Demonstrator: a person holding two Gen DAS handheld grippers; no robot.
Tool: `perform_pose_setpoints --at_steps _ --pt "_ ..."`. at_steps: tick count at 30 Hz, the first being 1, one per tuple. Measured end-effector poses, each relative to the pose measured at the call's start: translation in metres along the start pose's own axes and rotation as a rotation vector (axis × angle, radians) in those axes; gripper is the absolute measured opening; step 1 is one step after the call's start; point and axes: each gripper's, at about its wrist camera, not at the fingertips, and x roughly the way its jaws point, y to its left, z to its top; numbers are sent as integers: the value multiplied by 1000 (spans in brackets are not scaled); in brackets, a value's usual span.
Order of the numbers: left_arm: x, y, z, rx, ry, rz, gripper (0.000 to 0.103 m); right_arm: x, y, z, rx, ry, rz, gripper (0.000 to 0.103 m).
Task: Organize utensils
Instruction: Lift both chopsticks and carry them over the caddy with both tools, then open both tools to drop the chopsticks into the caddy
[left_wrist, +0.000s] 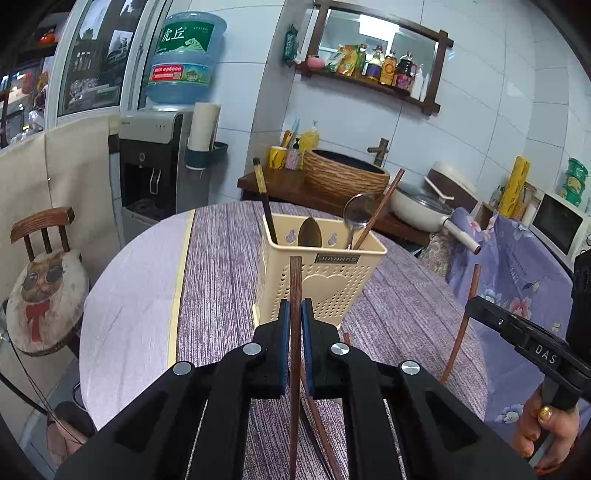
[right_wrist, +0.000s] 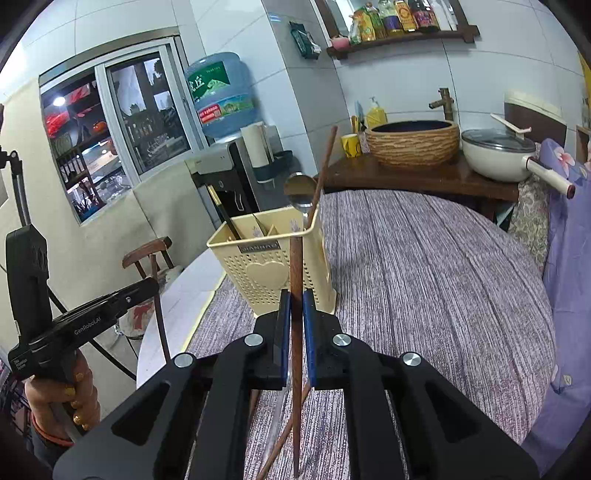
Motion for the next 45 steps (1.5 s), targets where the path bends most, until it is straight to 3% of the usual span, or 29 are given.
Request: perform_pose_setpoints --at_steps 13,20,27,34,40,45 --pt "-19 4 11 8 -41 -18 7 -7 13 19 -22 -8 30 8" --pt "-32 1 33 15 -72 -39 7 -14 22 51 -44 -33 53 8" --pt "-55 -9 102 16 -204 -27 7 -24 48 127 -94 -151 3 8" --pt "-44 -15 166 -40 -316 23 7 -9 67 188 -97 -235 -65 8" --pt "-12 -18 170 -50 -370 70 7 30 62 190 -85 -222 -112 8" --pt "22 -13 144 -51 -326 83 7 70 45 163 -49 -158 -124 8"
